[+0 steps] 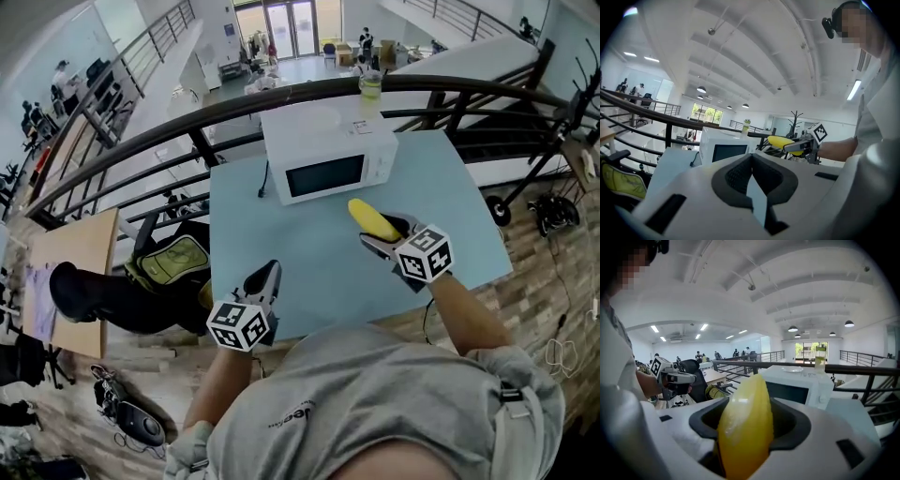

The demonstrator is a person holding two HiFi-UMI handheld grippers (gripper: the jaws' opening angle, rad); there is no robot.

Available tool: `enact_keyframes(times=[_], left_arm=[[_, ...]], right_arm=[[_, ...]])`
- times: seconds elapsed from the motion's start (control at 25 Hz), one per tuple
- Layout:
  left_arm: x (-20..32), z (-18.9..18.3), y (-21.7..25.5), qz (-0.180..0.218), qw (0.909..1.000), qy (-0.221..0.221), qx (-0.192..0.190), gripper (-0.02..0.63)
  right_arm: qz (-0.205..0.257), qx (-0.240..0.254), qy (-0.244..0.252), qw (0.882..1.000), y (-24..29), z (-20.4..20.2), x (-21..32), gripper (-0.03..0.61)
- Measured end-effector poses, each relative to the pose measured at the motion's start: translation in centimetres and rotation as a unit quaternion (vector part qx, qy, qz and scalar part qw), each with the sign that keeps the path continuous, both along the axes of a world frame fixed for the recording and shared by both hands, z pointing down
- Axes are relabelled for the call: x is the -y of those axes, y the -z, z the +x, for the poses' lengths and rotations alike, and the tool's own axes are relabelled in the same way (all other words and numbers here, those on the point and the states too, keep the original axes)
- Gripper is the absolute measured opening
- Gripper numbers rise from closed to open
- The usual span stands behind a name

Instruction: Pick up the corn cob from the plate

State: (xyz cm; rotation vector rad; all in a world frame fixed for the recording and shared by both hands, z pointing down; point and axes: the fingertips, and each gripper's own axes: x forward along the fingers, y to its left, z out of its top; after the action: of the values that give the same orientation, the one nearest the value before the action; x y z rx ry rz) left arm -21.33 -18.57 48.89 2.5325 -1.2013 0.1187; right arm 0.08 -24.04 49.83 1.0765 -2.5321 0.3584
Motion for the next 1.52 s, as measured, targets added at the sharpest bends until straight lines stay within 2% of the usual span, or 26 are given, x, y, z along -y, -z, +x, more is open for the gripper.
enact_keyframes(times=[0.12,0.28,0.52,0.72,1.0,1.52], left_arm=[[-0.4,-1.6,-2.4,-0.029,0.9995,-0.001,-0.010,0.018],[-1.1,-1.9,-4.6,-0.052,0.9985,0.012,-0.009,0.018],[-2.0,1.3,-6.5,-0.068,0.9959,0.060,-0.009,0.018],[-2.0,4.5,-6.9,-0.077,0.9942,0.074,-0.008,0.018],[-0.6,6.4,-6.0,-0.068,0.9957,0.063,0.000,0.018],[0.9,6.2,-5.9,-0.064,0.9967,0.049,0.003,0.018]], right_arm=[[-0.034,-0.003,-0.008,0.999,-3.6,-1.1,-0.9,0.270],[-0.065,-0.017,0.010,0.998,-6.9,-1.8,-2.0,0.270],[-0.088,-0.014,0.064,0.994,-9.1,0.0,-1.9,0.271],[-0.094,-0.005,0.091,0.991,-9.3,1.9,-1.6,0.272],[-0.101,0.009,0.076,0.992,-9.2,4.5,-1.2,0.272],[-0.084,0.011,0.057,0.995,-8.1,5.0,0.0,0.272]])
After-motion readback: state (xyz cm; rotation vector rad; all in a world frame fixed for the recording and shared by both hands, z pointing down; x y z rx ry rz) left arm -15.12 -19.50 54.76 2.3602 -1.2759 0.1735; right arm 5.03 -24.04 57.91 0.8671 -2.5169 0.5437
